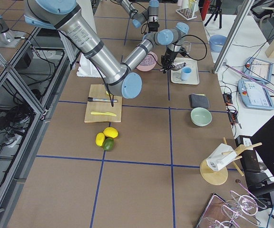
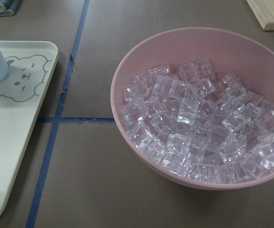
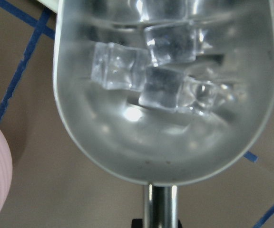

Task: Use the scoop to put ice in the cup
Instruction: 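Position the scoop tip over the light-blue cup on the tray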

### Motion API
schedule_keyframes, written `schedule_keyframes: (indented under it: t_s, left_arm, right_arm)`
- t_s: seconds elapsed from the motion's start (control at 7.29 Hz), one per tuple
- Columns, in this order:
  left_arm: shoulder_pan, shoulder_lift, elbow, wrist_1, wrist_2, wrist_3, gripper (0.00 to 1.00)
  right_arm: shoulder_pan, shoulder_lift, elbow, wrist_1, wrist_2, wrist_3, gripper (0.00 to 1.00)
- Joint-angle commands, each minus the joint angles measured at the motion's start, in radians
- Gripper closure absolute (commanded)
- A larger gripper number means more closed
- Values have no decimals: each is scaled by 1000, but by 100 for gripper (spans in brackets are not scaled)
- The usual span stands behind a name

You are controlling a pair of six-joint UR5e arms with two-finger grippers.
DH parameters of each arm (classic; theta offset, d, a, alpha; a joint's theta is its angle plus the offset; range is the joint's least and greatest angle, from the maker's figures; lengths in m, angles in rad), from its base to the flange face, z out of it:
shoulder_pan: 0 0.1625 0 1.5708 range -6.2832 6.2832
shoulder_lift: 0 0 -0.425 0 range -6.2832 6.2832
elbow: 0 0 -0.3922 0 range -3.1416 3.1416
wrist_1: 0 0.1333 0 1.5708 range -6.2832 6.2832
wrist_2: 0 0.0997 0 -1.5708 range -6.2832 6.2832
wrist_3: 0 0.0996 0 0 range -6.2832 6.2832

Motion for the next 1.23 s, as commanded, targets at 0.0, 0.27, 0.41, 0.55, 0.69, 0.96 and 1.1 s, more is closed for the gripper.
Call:
schedule_keyframes:
  t_s: [0.0, 0.27, 0.41, 0.55, 0.69, 0.96, 1.1]
  left_arm:
    - [0, 3, 0, 0, 0, 0, 0]
    - [1, 6, 2, -2, 0, 0, 0]
    - [1, 6, 2, -2, 0, 0, 0]
    - [1, 7, 2, -2, 0, 0, 0]
    - [1, 7, 2, -2, 0, 0, 0]
    - [1, 7, 5, -5, 0, 3, 0]
    - [3, 7, 5, -5, 0, 5, 0]
  right_arm:
    - [22, 1, -43, -7, 3, -112, 100]
    - [26, 59, -147, -10, -11, -145, 100]
    - [26, 69, -167, -11, -16, -201, 100]
    - [26, 76, -169, -42, -34, -228, 100]
    - [26, 127, -201, -115, -61, -275, 100]
    - [27, 173, -220, -209, -115, -344, 100]
    - [26, 187, -248, -215, -132, -345, 100]
